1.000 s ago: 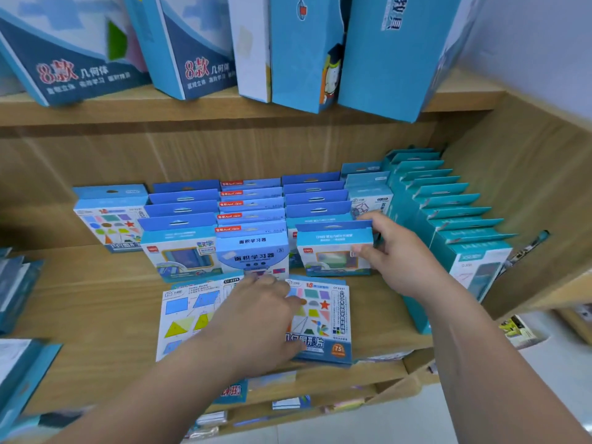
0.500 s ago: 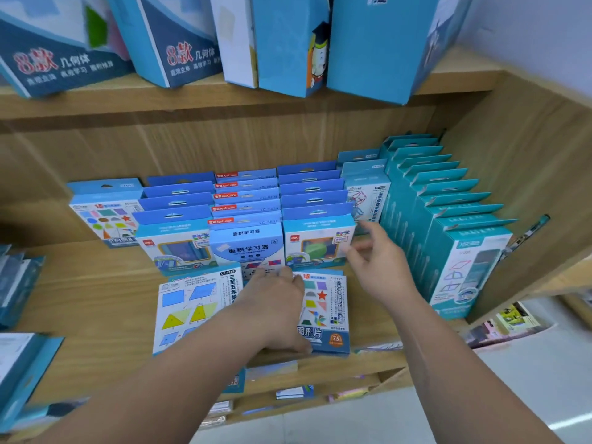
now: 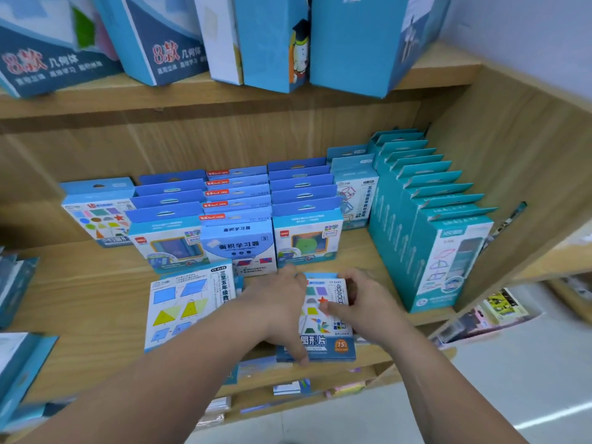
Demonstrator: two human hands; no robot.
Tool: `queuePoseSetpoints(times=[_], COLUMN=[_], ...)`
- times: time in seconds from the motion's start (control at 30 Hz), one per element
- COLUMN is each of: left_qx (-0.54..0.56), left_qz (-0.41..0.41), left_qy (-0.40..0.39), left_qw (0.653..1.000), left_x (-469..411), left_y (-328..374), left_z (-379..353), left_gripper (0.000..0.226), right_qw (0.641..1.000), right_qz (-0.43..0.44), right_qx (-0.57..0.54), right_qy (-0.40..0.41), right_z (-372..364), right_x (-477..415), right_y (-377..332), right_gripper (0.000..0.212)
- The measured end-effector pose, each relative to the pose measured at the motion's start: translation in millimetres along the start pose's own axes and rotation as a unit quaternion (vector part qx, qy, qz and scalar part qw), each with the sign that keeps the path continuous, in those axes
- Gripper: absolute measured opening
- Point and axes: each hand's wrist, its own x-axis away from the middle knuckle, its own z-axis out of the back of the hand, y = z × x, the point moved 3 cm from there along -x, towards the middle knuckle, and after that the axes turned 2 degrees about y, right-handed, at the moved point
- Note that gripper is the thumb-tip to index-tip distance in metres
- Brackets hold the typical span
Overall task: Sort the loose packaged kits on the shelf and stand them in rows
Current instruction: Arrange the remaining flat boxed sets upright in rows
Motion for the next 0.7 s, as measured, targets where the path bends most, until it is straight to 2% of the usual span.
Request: queuePoseSetpoints(times=[0.17,0.3,0.43,0.5,0.6,0.7], left_qx=[-0.011,-0.007,0.043,0.121,0.244,0.345], left_qz=[-0.021,-0.036,-0.053,-0.057,-0.07,-0.099], left_qy=[0.027,0.078,0.115,0.151,0.224,0.355], left_qw=[0.999,0.996,0.991,0.98,0.941,0.863], left_x=[2.7,8.2,10.9,12.6,21.8,40.0], left_y=[8.9,14.0,10.8,5.1,-7.1,-20.2], left_z=[-1.7,-3.1,-6.0,-1.5,9.2,23.9], left_gripper=[0.141,0.137,0.139,0.126,0.089,0.055], right_qw=[0.999,0.996,0.988,0.986,0.981,0.973], right_qz=[-0.021,-0.035,-0.033,-0.017,0.024,0.058], right_qx=[-0.017,-0.074,-0.147,-0.161,-0.18,-0.21], right_qy=[0.033,0.033,0.039,0.049,0.067,0.08], right_z=[5.6,7.6,15.8,24.7,42.7,61.8], right_x=[11.1,15.5,23.2,28.3,35.6,42.5], right_y=[5.1,9.5,-1.7,-12.6,-35.9,-63.9], right_gripper=[0.059,0.054,0.045,0.039,0.038,0.039])
